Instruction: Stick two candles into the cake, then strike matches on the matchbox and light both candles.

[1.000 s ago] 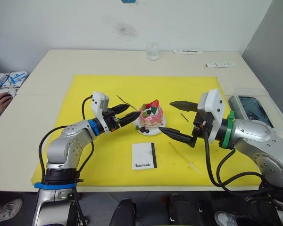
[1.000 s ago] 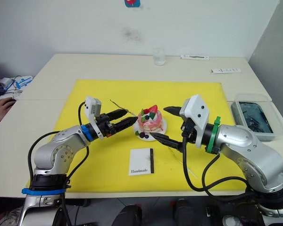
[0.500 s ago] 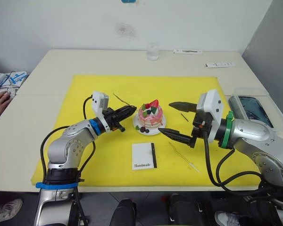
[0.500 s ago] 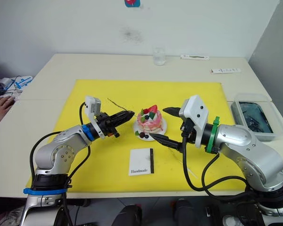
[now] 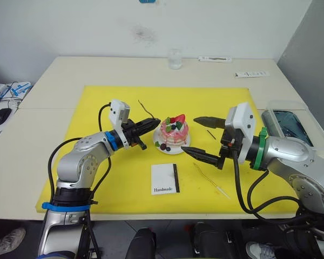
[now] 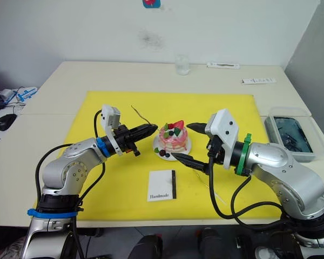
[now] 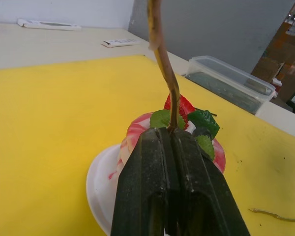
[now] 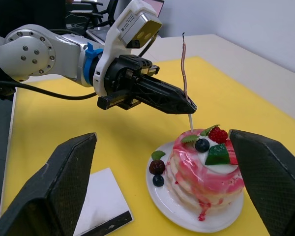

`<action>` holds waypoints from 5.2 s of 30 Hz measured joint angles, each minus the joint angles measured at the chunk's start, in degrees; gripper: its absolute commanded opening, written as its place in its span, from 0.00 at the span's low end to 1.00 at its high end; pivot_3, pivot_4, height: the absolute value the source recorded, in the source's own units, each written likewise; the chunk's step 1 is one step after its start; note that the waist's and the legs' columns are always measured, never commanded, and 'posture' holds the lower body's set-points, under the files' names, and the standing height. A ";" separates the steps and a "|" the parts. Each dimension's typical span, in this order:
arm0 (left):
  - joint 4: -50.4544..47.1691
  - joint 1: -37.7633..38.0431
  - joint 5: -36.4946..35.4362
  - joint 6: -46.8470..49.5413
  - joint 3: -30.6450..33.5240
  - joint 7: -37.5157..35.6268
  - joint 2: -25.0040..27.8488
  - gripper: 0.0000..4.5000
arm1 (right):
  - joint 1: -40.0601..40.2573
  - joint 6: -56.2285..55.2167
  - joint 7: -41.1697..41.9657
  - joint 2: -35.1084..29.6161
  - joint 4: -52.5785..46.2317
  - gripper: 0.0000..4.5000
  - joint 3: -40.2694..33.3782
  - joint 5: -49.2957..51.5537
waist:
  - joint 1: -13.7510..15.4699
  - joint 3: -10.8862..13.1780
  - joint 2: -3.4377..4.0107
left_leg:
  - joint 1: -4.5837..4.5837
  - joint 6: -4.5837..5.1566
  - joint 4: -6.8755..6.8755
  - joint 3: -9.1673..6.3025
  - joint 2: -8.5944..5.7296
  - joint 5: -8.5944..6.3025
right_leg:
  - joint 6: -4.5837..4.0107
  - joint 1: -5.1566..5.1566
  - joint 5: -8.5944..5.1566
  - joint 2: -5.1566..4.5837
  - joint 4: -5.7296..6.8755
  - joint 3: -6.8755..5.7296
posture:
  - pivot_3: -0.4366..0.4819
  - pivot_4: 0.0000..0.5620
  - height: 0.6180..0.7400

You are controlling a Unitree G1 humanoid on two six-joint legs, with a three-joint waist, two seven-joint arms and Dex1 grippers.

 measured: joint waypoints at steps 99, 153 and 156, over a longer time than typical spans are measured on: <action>9.47 -10.89 11.49 -3.93 -8.90 -14.43 6.98 0.25 | 0.18 1.32 -1.42 0.01 -0.23 1.00 -0.01 0.66 | -0.06 0.00 0.00 | -0.05 0.01 0.01 0.00 0.00 0.00 | 0.13 -0.06 -0.08 0.00 0.05 0.00 | 0.48 0.27 1.00; -36.52 25.08 -6.17 2.30 1.56 -14.83 22.48 1.00 | 28.60 3.69 -0.97 -15.79 -9.80 1.00 -7.84 -3.36 | 0.11 -0.01 0.00 | 0.05 0.02 0.03 0.11 0.06 0.00 | -0.08 0.00 -0.26 0.01 0.01 0.06 | 0.48 0.27 1.00; -36.47 24.04 -6.14 1.24 -0.08 -14.65 21.54 1.00 | 30.76 2.17 -2.35 -14.34 -9.56 1.00 -5.64 -6.80 | 0.11 -0.01 0.00 | 0.05 0.02 0.02 0.11 0.06 0.00 | -0.05 0.00 -0.25 0.01 0.00 0.06 | 0.48 0.27 1.00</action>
